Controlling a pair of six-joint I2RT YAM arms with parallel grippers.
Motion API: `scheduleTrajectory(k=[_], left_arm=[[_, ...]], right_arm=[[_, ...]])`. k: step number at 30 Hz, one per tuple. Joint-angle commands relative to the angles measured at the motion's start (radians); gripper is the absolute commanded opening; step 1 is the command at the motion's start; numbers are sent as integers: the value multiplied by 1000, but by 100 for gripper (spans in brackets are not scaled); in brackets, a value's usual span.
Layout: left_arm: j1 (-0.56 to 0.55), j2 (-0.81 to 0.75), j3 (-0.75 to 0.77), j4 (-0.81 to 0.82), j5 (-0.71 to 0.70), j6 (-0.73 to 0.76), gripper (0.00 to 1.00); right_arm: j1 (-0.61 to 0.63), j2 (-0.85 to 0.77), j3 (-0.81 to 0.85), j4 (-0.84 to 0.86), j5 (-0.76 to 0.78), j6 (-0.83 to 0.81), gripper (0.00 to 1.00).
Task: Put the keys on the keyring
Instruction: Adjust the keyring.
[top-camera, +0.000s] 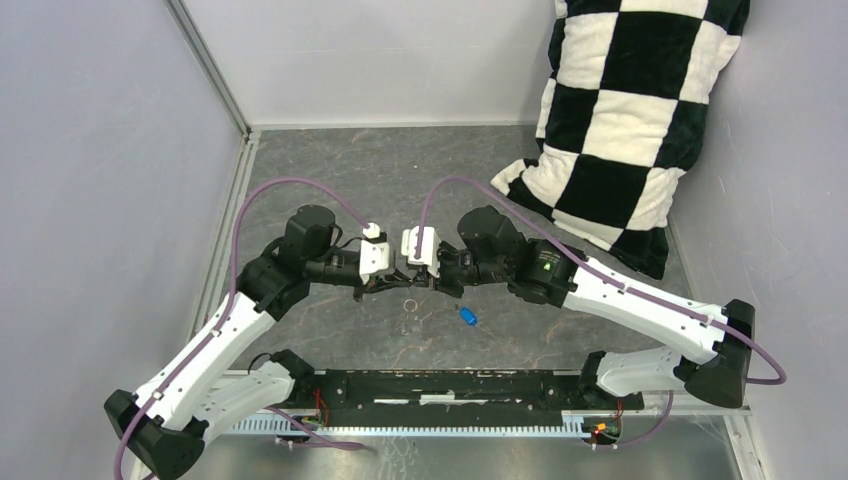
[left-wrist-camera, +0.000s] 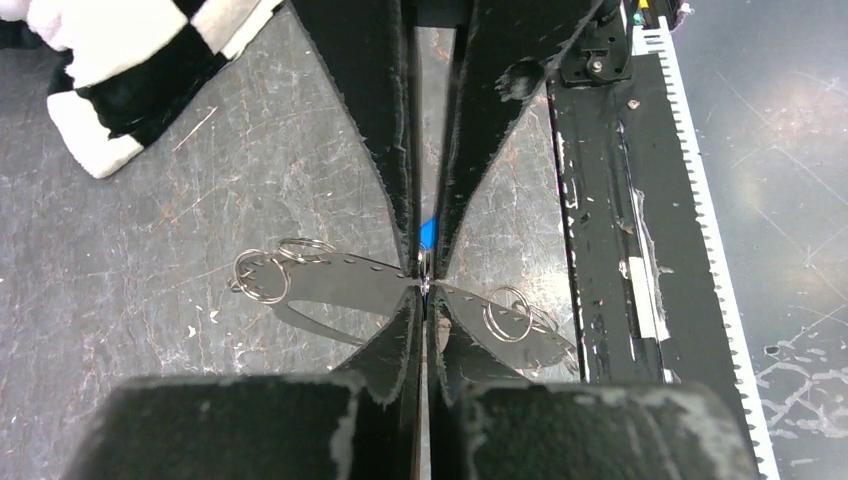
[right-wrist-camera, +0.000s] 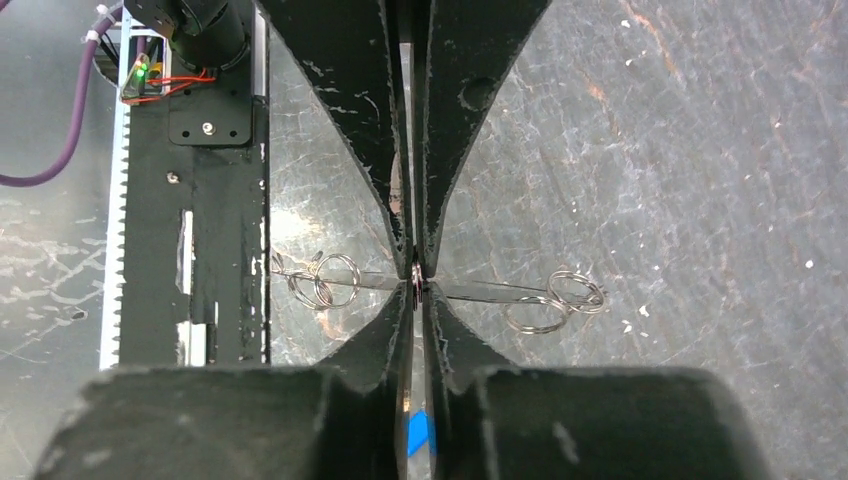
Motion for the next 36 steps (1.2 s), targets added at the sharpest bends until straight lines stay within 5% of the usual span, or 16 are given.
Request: scheduleTrajectory(k=[1,5,8,18,25,36], left_arm=[[0,-4,25,-19,59,84,2],[0,-50,20,7,128,164,2],[0,-95,6,62,190,204,2],[-1,-126,48,-25,306,618,2],[0,-136,58,-23,310,756,2],[0,-211,-49,-101,289,1464,2]], right_arm=[[8,-34,41,85,-22,39,23],[-29,-132,-24,156,7,93,59],[-102,-203,-84,230,-84,168,65],[-247,-307,-240,411,-224,379,63],[-257,-323,-332,541,-297,477,62],[-261,-300,-378,627,-339,547,61]])
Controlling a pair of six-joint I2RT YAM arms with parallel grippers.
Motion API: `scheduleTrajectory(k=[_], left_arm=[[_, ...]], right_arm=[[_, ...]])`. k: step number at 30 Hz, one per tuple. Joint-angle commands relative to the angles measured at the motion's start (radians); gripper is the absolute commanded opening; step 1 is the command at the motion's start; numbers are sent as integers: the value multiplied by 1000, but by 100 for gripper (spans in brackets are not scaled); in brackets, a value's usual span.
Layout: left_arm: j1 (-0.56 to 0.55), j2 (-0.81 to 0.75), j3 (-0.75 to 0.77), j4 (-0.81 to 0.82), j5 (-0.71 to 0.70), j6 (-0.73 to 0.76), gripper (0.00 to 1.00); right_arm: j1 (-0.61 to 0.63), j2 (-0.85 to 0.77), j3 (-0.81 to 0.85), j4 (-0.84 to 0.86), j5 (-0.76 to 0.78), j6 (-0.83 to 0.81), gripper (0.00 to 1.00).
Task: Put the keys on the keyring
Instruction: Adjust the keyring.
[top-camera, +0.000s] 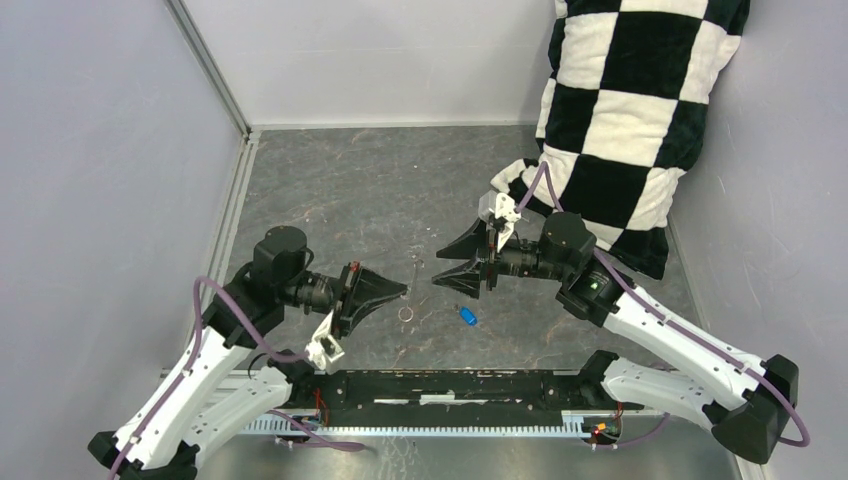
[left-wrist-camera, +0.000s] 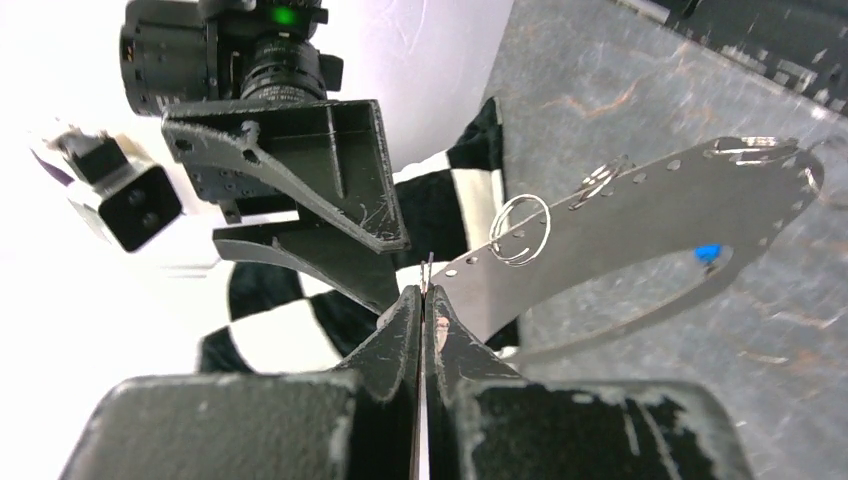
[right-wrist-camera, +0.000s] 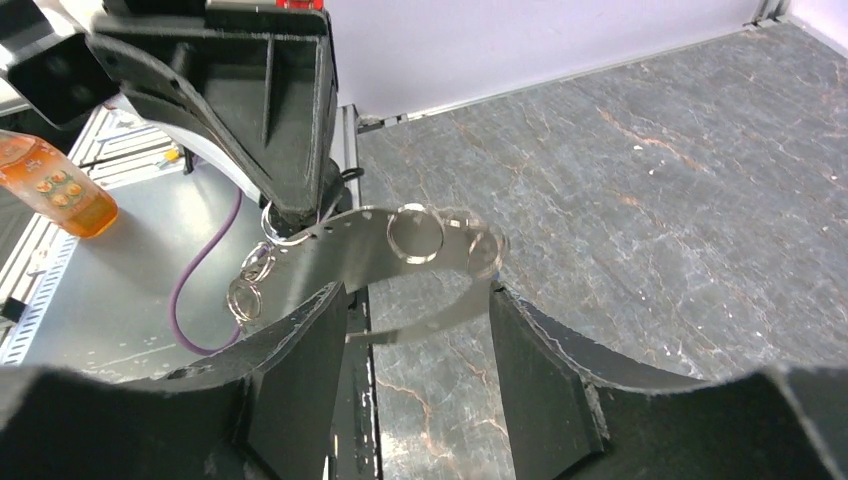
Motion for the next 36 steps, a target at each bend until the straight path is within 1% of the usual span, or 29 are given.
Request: scheduleTrajectory(k=[1,5,8,13,16,18,20,22,24,28,31,33,36], left_arm=[[-1,-32,-52,-45,28,476,2],[-1,-36,-78,-88,31,655,2],[0,-40,-92,-89,33,711,2],[-1,-44,-92,-92,42,722,2],[0,-42,-82,-92,55,687,2],[-1,-41,-70,-89,61,618,2],[0,-48,-65,-43,76,505,2],[0,-57,-67,32,89,345,2],[0,-57,-55,73,95,187,2],[0,-35,-11,88,113,-45,2],[-1,-16,12,130,121,-253,2],[-1,-3,23,153,124,-364,2],[0,11,22,239,114,-558,2]], right_arm=[[-2,1,-15,92,-39,45,61],[-4,4,-23,107,-52,52,60],[-3,7,-25,106,-54,54,60],[-3,11,-23,105,-55,58,59],[-3,16,-23,96,-51,57,59],[-3,17,-22,96,-52,56,58],[-2,17,-22,94,-50,54,58],[-3,17,-20,88,-45,47,58],[-3,14,-15,73,-33,34,58],[-4,6,1,48,-9,7,58],[-10,7,13,38,-2,2,58],[-12,8,23,26,2,-5,58],[-22,-5,40,-14,39,-34,60]])
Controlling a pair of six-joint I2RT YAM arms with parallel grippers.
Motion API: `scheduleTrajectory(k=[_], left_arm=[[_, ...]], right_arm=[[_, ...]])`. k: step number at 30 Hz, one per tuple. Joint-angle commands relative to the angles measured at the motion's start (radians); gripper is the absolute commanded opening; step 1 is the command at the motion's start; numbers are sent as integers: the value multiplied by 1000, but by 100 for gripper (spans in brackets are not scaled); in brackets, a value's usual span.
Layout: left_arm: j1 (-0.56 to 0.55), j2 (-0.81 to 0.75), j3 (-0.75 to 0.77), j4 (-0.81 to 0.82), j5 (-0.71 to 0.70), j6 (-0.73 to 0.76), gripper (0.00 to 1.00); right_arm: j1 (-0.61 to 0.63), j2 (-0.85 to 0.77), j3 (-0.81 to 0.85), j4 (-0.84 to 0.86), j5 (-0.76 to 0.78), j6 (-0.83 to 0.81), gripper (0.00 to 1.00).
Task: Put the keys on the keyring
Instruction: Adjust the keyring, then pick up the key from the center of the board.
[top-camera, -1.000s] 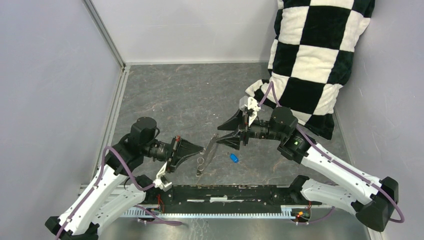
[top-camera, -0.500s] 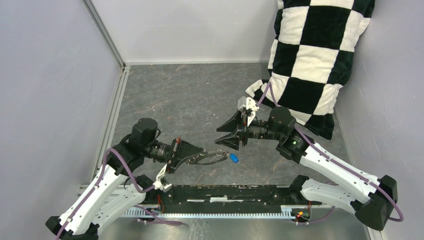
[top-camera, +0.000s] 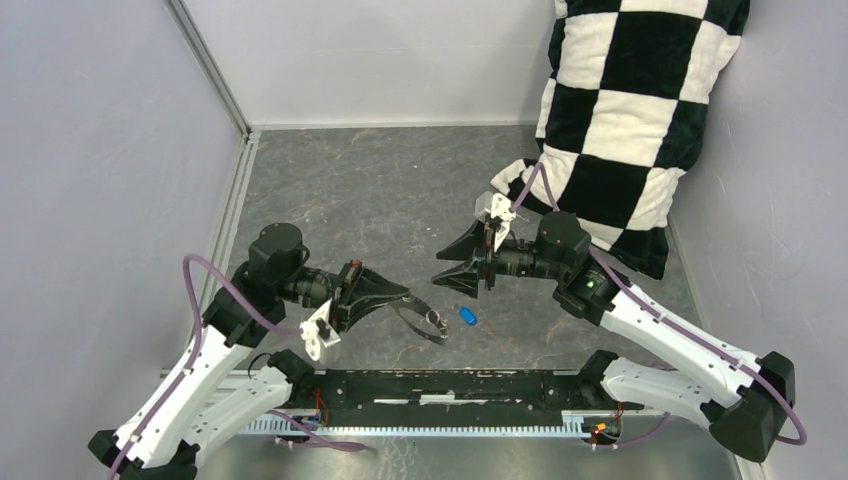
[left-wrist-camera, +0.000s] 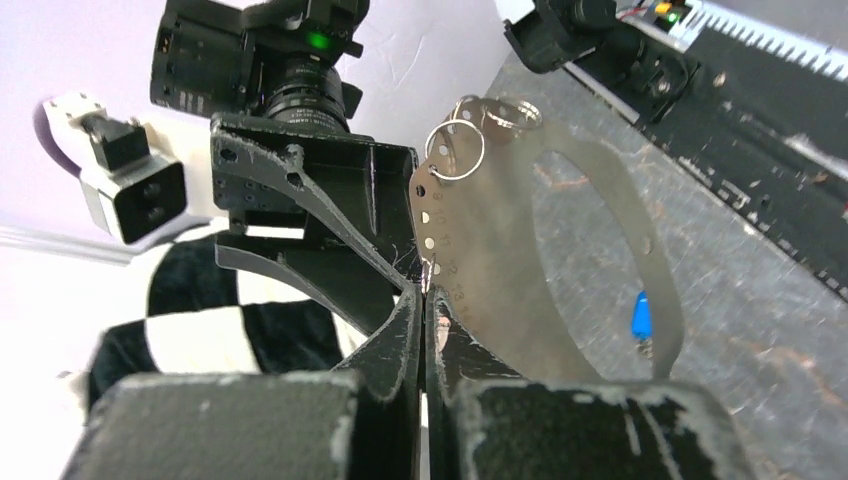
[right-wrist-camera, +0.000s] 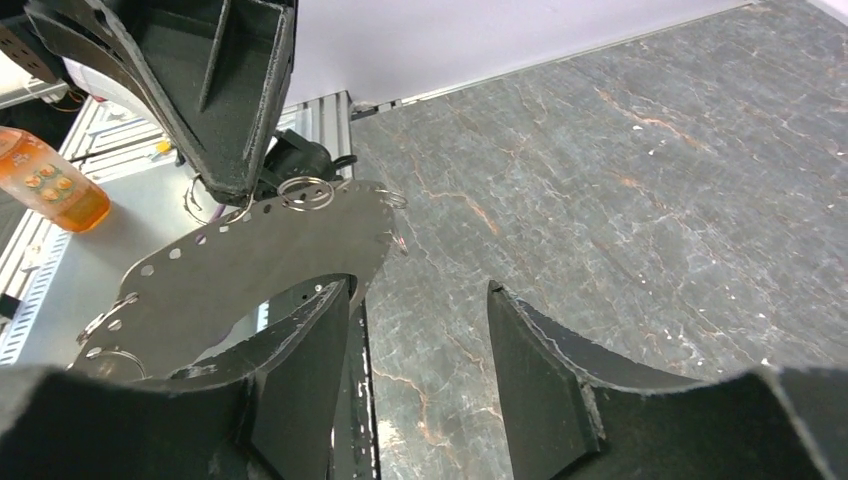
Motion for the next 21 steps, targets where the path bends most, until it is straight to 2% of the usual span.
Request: scheduleTrajectory(k=[1,11,12,13,18,21], left_arm=[[0,23,37,156,37,-392,2],[0,77,23,187,3,-591,2],[0,80,19,189,-4,-597,2],[0,82,13,191,-12,-598,2],[0,86,-29,224,-78,-618,2],[7,105,-56,235,-182,-653,2]], right_arm=[[-19,-28,67,-46,66,-54,61],[-47,-61,102,-163,183,-115,71],[-51,-59,109,-184,218,-119,77],[-55,-58,113,-208,258,-115,97],[-75,-49,101,-301,447,-87,98],[-96,-46,51,-307,475,-108,98]])
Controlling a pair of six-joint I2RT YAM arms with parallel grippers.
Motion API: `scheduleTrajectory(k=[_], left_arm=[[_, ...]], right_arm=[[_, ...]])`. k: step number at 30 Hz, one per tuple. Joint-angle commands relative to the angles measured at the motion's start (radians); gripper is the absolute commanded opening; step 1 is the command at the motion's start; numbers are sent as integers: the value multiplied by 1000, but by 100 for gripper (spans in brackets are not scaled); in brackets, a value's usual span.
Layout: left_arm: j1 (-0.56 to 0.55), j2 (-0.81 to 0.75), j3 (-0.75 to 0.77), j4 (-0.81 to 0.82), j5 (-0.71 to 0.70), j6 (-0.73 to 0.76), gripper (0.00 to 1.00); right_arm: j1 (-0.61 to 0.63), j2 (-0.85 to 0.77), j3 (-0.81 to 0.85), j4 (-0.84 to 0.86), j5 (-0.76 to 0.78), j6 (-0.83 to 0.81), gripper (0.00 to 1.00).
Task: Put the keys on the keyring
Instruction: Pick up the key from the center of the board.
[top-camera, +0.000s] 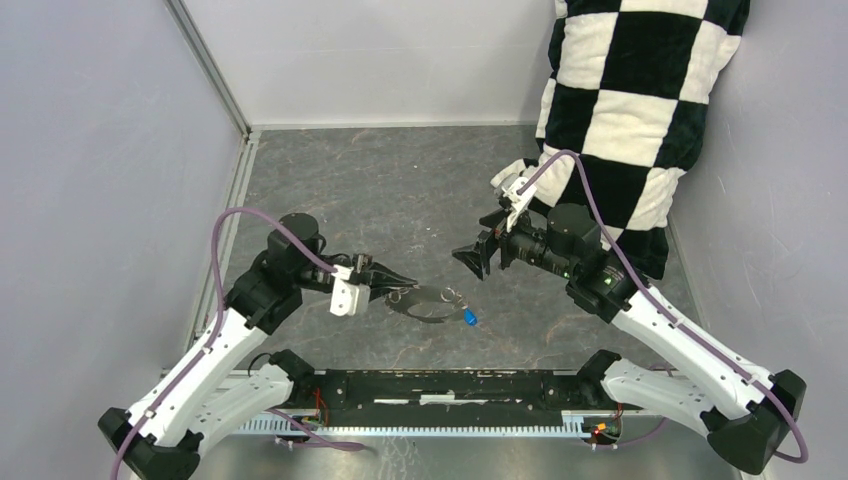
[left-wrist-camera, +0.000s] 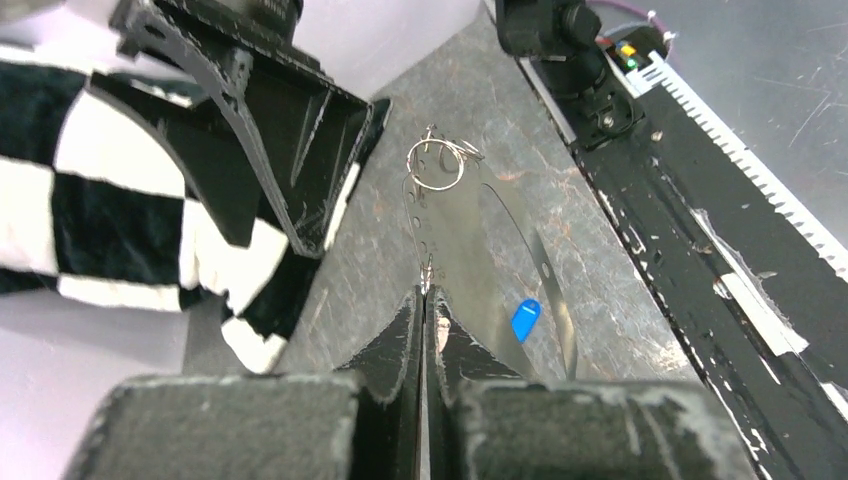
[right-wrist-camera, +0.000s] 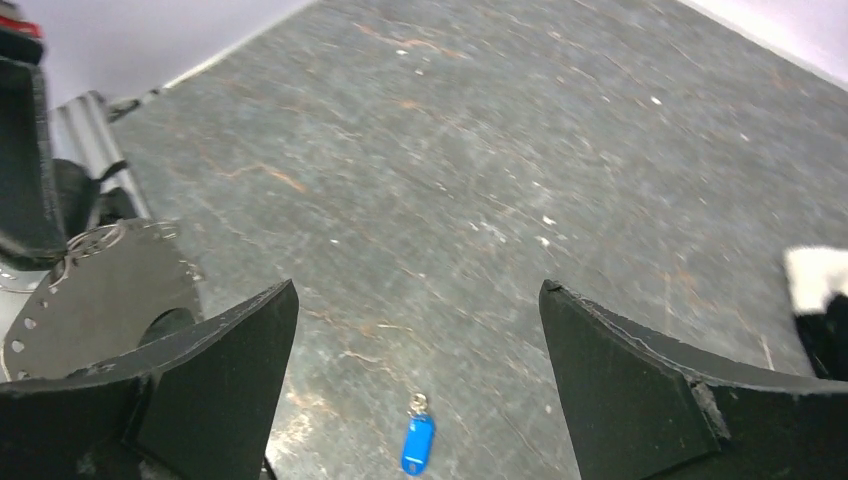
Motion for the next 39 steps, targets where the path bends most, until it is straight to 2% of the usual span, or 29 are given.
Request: scheduleTrajectory(k=[1,5,6,8,11,16,21,29,35,39], left_arm=[[19,29,-37,67,-149,-117,2],[138,89,-81,87,-154,-196,2],[168,104,-90,94,-153,-203,2],[227,135,-104,84,-153,-188,2],[282,159,-112,29,-137,-98,2],[292,130,-185,4,-130,37,2],[293,81,-284,17,-135,151,2],[298,94,-355,41,-136,211,2],[305,101,-365,46,-116,202,2],[310,90,-366,57,-102,154,2]], right_arm=[[-26,0,-32,-50,142,-18,98],[-42,13,-49,-118,255,-45,98],[-46,9,-63,-124,277,-44,95],[-49,-4,-95,-129,304,-27,89],[-51,-26,-171,-100,270,10,88],[-51,13,-306,25,77,49,81],[-39,71,-397,144,-4,4,73],[62,131,-479,337,0,-123,62],[119,262,-478,367,37,-279,59],[131,319,-474,390,60,-304,57]])
